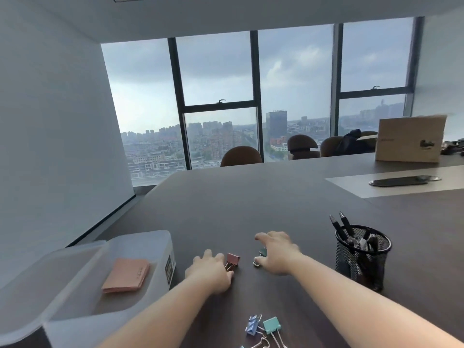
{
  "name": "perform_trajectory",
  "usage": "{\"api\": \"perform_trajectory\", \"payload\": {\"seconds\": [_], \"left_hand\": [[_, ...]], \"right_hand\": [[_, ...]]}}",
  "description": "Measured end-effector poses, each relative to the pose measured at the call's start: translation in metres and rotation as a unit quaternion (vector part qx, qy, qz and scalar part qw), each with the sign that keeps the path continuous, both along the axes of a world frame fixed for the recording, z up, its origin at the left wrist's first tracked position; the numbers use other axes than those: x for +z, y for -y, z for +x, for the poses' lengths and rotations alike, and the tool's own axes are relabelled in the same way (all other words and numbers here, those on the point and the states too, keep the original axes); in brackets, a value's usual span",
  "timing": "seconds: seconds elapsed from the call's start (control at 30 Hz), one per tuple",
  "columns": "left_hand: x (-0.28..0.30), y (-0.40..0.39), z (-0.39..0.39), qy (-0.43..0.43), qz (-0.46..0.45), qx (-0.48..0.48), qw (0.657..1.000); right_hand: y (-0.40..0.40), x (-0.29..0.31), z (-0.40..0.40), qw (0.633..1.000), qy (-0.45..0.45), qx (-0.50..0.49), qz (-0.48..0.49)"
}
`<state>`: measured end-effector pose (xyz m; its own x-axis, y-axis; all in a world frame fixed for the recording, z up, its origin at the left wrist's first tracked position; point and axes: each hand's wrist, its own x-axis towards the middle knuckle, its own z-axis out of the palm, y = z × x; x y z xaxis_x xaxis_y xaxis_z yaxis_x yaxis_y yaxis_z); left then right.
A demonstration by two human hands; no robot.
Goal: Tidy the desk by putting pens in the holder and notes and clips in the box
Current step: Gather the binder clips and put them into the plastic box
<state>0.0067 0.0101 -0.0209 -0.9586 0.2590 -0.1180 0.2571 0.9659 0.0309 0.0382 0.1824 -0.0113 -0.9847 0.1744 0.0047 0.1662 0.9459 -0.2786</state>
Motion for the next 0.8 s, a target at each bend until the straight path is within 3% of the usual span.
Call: {"api": "perform_trajectory", "payload": {"seconds": [0.13,0.27,0.5,0.57,0.67,0.8], "left_hand": [[-0.011,-0.002,-0.012,-0.06,-0.005,0.011,0.998],[-0.017,-0.003,-0.026,-0.074,0.002,-0.016,0.997],[-0.02,-0.003,-0.038,-0.084,0.034,0.048,0.995],[-0.016,-0.003,-0.038,-0.097,0.068,0.065,0.991],[-0.007,-0.005,-0.041,-0.126,0.188,0.08,0.971],[0.001,-0.015,-0.048,-0.143,0.302,0.043,0.942]], "right_hand": [[-0.001,-0.019,-0.015,0.999,0.037,0.021,0.015],[-0.001,-0.024,-0.022,0.999,-0.006,0.027,0.04],[-0.003,-0.029,-0.022,0.997,-0.05,0.041,0.033],[-0.002,-0.032,-0.019,0.995,-0.084,0.034,0.05],[-0.003,-0.035,-0.016,0.991,-0.122,0.011,0.053],[-0.008,-0.033,-0.016,0.994,-0.102,0.006,0.044]]}}
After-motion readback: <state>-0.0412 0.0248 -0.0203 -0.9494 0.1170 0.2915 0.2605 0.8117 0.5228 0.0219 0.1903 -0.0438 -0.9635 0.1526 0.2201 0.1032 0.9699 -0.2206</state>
